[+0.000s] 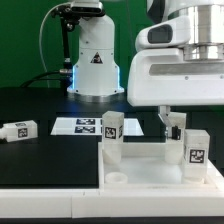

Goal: Assemble square table

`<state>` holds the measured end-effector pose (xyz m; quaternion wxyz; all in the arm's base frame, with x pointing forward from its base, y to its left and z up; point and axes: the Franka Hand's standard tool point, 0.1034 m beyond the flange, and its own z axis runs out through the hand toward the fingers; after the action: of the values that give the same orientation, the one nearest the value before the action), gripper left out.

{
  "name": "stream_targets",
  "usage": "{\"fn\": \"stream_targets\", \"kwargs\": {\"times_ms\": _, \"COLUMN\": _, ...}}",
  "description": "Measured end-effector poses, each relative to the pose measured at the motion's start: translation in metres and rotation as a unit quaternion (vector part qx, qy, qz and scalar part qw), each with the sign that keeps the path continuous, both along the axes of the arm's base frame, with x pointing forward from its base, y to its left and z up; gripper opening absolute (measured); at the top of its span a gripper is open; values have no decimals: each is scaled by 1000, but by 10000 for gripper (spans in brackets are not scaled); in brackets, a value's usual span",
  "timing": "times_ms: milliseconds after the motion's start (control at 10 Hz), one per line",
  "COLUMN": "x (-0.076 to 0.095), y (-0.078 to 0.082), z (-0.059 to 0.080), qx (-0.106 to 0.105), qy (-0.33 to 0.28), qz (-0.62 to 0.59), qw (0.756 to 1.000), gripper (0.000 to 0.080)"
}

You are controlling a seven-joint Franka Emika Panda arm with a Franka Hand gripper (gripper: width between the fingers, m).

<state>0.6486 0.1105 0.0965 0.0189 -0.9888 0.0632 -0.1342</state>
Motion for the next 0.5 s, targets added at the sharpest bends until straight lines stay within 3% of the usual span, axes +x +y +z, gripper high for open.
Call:
{"fn": "stream_targets", "kwargs": {"times_ms": 300, "x": -10, "y": 7, "z": -12, "qx": 10, "qy": 87, "qz": -24, "qw": 996, "gripper": 649}}
{"fn": "stream_targets", "kwargs": {"times_ms": 500, "x": -12, "y": 5, "z": -16, "qx": 11, "qy": 90, "qz": -37, "qw": 995, "gripper": 649}}
